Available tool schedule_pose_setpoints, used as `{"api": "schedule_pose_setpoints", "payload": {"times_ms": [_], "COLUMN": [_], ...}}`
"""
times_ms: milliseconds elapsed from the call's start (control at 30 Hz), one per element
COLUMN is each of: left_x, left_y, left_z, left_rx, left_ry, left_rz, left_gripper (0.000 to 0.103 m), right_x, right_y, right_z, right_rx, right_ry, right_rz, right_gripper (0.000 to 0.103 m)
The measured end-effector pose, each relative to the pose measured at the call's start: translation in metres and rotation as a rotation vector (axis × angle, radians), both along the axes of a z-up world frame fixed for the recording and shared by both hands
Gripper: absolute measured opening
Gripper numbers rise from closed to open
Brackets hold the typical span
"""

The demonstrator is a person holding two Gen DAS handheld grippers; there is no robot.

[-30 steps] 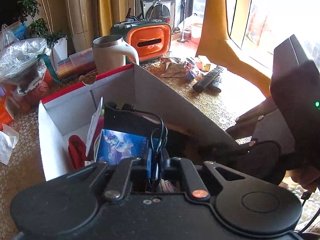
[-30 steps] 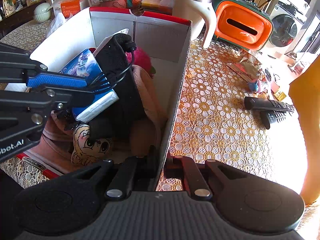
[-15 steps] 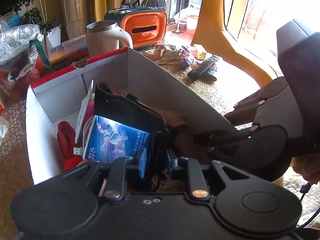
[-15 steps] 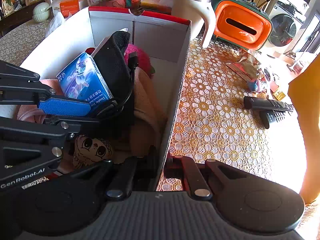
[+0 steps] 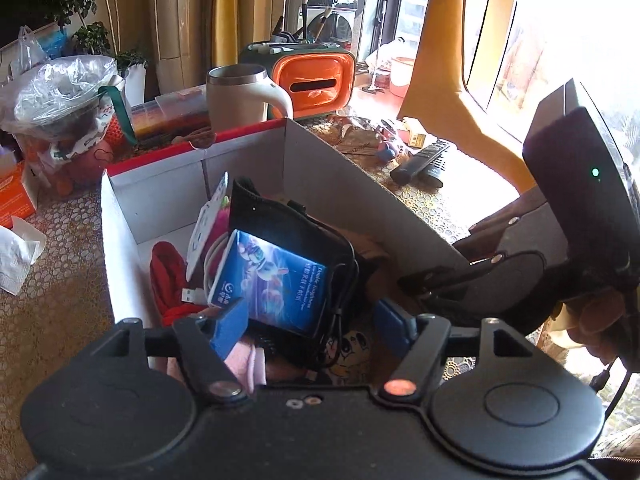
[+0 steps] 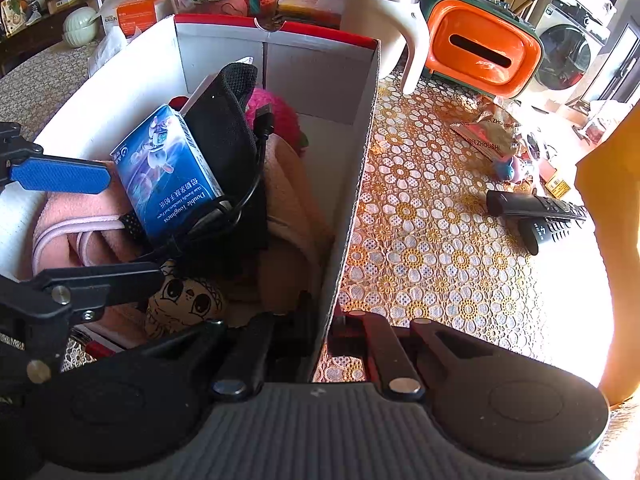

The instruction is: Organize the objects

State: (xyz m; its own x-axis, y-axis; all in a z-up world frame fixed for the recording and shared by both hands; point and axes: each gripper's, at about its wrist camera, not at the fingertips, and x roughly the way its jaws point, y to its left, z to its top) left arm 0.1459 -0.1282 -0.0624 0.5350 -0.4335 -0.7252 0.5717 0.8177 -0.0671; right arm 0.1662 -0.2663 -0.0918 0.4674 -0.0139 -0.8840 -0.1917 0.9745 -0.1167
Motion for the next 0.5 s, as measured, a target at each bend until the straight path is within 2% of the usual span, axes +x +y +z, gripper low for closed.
{"api": "schedule_pose_setpoints", "payload": {"times_ms": [67,200,267,400,500], "left_x": [-0.002,-0.005,-0.008,-0.013,-0.013], "left_y": [0.005,0.014,0.018,0.027,0.034], "left_z": [0.005,0.014,0.018,0.021,0.021], "left_rx": [-0.014,-0.046,-0.059,-0.049,-0.067], "left_ry": [-0.009,-0.02,-0.028,-0.049,-0.026], "left_rz": [0.019,0.047,0.061,0.096,0.122], "left_gripper": [0.082,0.087,0.094,0.1,0.102], "right_x": [-0.001,0.001,0.001,0.001,0.002], "right_y": [-0.001,0.0,0.001,0.003,0.005], "right_z": [0.0,-0.001,-0.001,0.0,0.001], "right_rx": [0.003,0.008,0.008,0.009,0.012], "right_ry": [0.0,-0.001,-0.002,-0.005,-0.007], "right_rz": [-0.001,-0.002,-0.003,-0.004,-0.005], "right_gripper": [0.006,0.006,0.006,0.006,0.006]}}
